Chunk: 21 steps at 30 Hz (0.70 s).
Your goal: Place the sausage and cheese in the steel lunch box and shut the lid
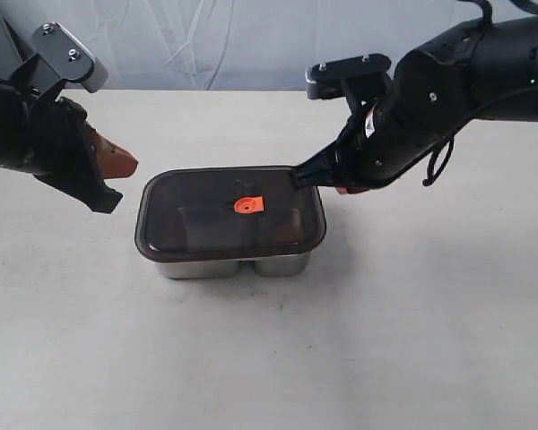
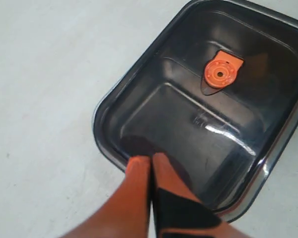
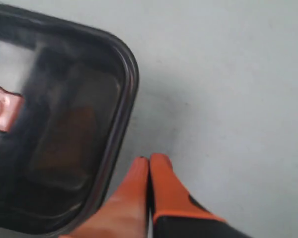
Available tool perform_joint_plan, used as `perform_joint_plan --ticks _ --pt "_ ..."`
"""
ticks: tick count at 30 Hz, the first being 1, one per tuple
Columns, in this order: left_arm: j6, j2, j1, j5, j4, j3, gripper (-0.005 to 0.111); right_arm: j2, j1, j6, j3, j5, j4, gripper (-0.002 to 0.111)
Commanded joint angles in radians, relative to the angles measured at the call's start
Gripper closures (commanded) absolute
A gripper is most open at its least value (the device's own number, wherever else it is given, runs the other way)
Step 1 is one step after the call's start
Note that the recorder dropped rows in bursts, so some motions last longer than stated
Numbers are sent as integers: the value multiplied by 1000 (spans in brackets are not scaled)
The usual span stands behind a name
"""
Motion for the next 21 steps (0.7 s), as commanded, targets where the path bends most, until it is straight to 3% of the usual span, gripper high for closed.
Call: perform_joint_plan --ticks 1,10,21 --pt "-141 -36 -1 -26 126 4 107 60 -5 35 5 45 -8 109" --pt "-160 -45 -1 -27 148 4 107 91 9 -201 5 4 280 109" --pt "-160 -45 -1 -25 151 4 107 91 7 -174 5 25 220 109"
